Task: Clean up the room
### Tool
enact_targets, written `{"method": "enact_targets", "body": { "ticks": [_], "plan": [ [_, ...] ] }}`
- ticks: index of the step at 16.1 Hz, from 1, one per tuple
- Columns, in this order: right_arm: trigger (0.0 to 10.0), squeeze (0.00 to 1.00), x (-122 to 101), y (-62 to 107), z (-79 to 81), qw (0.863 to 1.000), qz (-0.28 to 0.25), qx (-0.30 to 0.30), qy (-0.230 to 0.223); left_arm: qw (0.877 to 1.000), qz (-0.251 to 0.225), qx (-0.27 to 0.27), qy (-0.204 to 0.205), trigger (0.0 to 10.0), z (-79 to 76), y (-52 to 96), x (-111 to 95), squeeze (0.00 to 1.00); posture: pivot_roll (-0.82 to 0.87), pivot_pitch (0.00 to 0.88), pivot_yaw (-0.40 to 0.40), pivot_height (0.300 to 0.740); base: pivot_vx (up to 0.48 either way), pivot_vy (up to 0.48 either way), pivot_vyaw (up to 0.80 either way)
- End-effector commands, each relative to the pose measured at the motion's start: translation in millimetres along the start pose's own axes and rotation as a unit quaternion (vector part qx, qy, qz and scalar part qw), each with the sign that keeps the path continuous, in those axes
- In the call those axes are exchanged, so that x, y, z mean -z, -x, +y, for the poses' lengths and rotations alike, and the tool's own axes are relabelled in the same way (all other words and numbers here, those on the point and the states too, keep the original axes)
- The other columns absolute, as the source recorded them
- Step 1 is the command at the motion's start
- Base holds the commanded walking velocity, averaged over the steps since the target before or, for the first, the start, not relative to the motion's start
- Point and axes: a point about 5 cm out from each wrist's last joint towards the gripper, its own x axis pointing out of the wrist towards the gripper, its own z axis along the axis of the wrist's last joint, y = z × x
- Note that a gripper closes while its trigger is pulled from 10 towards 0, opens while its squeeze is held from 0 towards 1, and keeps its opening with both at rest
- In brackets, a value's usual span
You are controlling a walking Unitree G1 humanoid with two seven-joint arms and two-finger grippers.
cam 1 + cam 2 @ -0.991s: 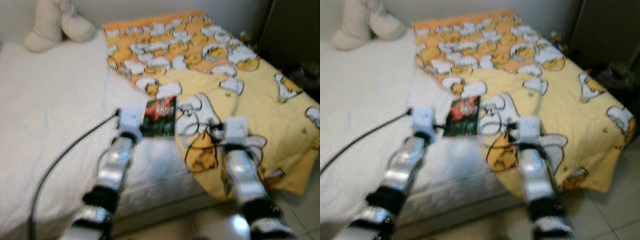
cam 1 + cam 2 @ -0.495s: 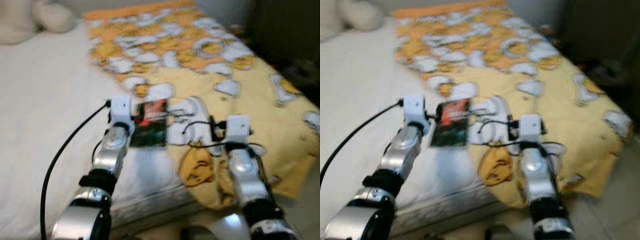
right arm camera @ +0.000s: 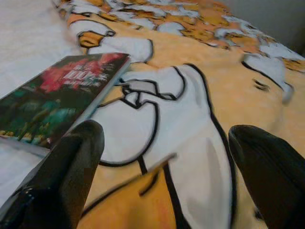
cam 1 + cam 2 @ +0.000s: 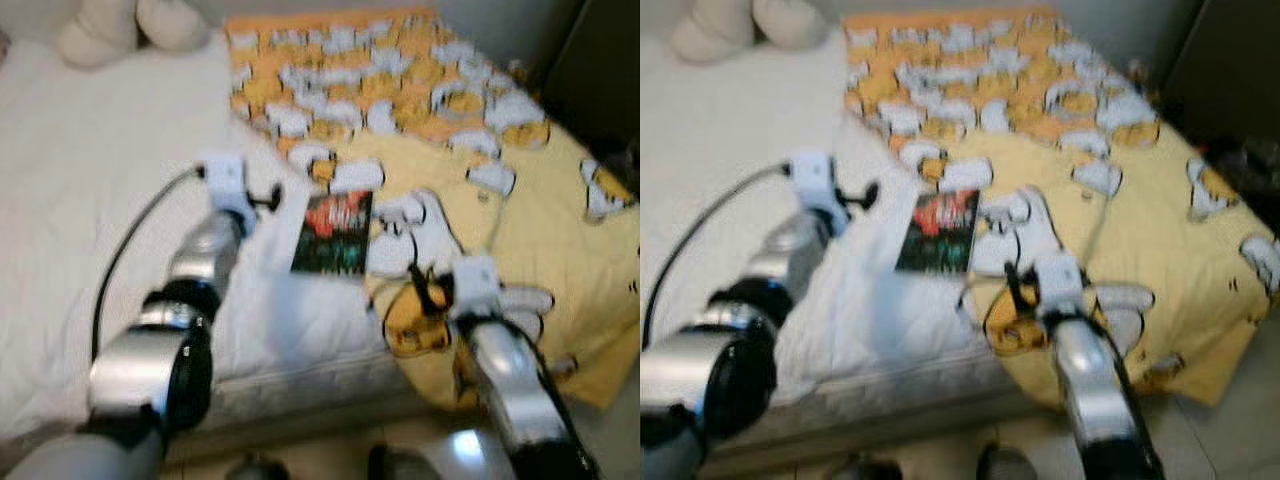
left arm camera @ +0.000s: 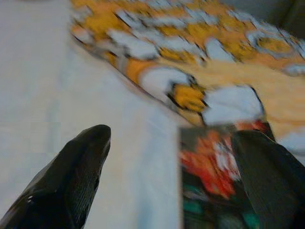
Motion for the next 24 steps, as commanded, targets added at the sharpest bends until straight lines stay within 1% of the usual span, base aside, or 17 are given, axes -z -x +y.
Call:
{"method": "enact_targets", "body": {
  "ticks": [1, 2, 3, 4, 6, 7, 8, 9, 10, 11, 12, 13, 14, 16, 20, 22, 24],
  "plan": [
    [10.0, 0.00, -12.1, 5.1, 2.1, 0.999, -0.027, 0.019, -0.005, 0.998, -0.030, 0.011, -0.047, 10.0, -5.4, -0.6, -6.8, 0.00, -0.32, 0.141, 0.087, 0.731, 0.000, 0.000, 0.00],
    [10.0, 0.00, -21.5, 13.4, 0.3, 0.997, -0.053, 0.050, 0.000, 0.992, -0.078, 0.024, -0.096, 10.0, -11.9, 2.0, -11.7, 0.00, -0.33, 0.138, 0.109, 0.731, 0.000, 0.000, 0.00],
    [10.0, 0.00, -35.3, 27.7, -2.9, 0.992, -0.091, 0.086, 0.012, 0.978, -0.170, 0.033, -0.120, 10.0, -19.8, 17.3, -17.8, 0.00, -0.32, 0.134, 0.121, 0.731, 0.000, 0.000, 0.00],
    [10.0, 0.00, -38.8, 37.3, -3.9, 0.989, -0.100, 0.103, 0.014, 0.970, -0.211, 0.021, -0.118, 10.0, -21.6, 35.0, -14.4, 0.00, -0.31, 0.131, 0.120, 0.731, 0.000, 0.000, 0.00],
    [10.0, 0.00, -36.3, 48.9, -8.0, 0.986, -0.085, 0.145, -0.001, 0.979, -0.184, -0.043, -0.075, 10.0, -19.4, 61.0, 14.4, 0.00, -0.27, 0.120, 0.120, 0.731, 0.000, 0.000, 0.00],
    [10.0, 0.00, -38.5, 52.8, -10.4, 0.984, -0.084, 0.157, -0.005, 0.979, -0.187, -0.053, -0.064, 10.0, -20.6, 67.8, 15.1, 0.00, -0.26, 0.115, 0.117, 0.731, 0.000, 0.000, 0.00],
    [10.0, 0.00, -50.4, 65.3, -14.0, 0.982, -0.091, 0.167, -0.008, 0.975, -0.202, -0.064, -0.066, 10.0, -22.8, 89.3, 9.9, 0.00, -0.26, 0.109, 0.112, 0.731, 0.000, 0.000, 0.00],
    [10.0, 0.00, -61.7, 79.1, -13.9, 0.982, -0.101, 0.158, 0.000, 0.975, -0.198, -0.058, -0.082, 10.0, -25.1, 113.5, 13.9, 0.00, -0.25, 0.116, 0.107, 0.731, 0.000, 0.000, 0.00],
    [10.0, 0.00, -62.6, 85.6, -13.8, 0.984, -0.095, 0.153, 0.003, 0.980, -0.171, -0.062, -0.083, 10.0, -25.1, 123.3, 24.2, 0.00, -0.24, 0.104, 0.103, 0.731, 0.000, 0.000, 0.00],
    [10.0, 0.00, -63.9, 85.7, -13.1, 0.984, -0.095, 0.148, 0.010, 0.980, -0.169, -0.056, -0.090, 10.0, -31.7, 123.9, 24.6, 0.00, -0.24, 0.096, 0.099, 0.731, 0.000, 0.000, 0.00],
    [10.0, 0.00, -68.9, 80.5, -10.6, 0.984, -0.109, 0.137, 0.015, 0.980, -0.180, -0.029, -0.082, 10.0, -42.0, 119.6, 17.2, 0.00, -0.24, 0.084, 0.097, 0.731, 0.000, 0.000, 0.00],
    [10.0, 0.00, -71.5, 77.9, -9.5, 0.984, -0.113, 0.133, 0.017, 0.980, -0.184, -0.017, -0.073, 10.0, -45.3, 118.2, 13.0, 0.00, -0.24, 0.083, 0.097, 0.731, 0.292, 0.000, 0.00],
    [10.0, 0.00, -74.1, 71.8, -9.5, 0.984, -0.115, 0.134, 0.014, 0.981, -0.184, -0.023, -0.063, 10.0, -45.7, 113.5, 5.9, 0.00, -0.24, 0.083, 0.102, 0.731, 0.480, 0.000, 0.00],
    [10.0, 0.00, -75.4, 64.8, -8.8, 0.984, -0.110, 0.137, 0.006, 0.983, -0.169, -0.044, -0.055, 10.0, -44.4, 108.4, 2.6, 0.00, -0.25, 0.085, 0.108, 0.731, 0.480, 0.000, 0.00],
    [10.0, 0.00, -62.4, 62.6, -4.8, 0.990, -0.083, 0.115, 0.002, 0.988, -0.139, -0.040, -0.054, 10.0, -45.1, 102.1, 14.7, 0.00, -0.25, 0.092, 0.100, 0.731, 0.480, 0.000, 0.00],
    [10.0, 0.00, -57.1, 50.6, -2.9, 0.994, -0.070, 0.088, 0.000, 0.991, -0.118, -0.044, -0.040, 10.0, -48.6, 85.6, 20.9, 0.00, -0.25, 0.073, 0.080, 0.731, 0.480, 0.000, 0.00],
    [10.0, 0.00, -49.1, 42.3, 1.6, 0.998, -0.044, 0.053, -0.010, 0.994, -0.091, -0.035, -0.049, 10.0, -49.4, 73.6, 26.0, 0.00, -0.24, 0.076, 0.065, 0.731, 0.480, 0.000, 0.00]
  ]
}}
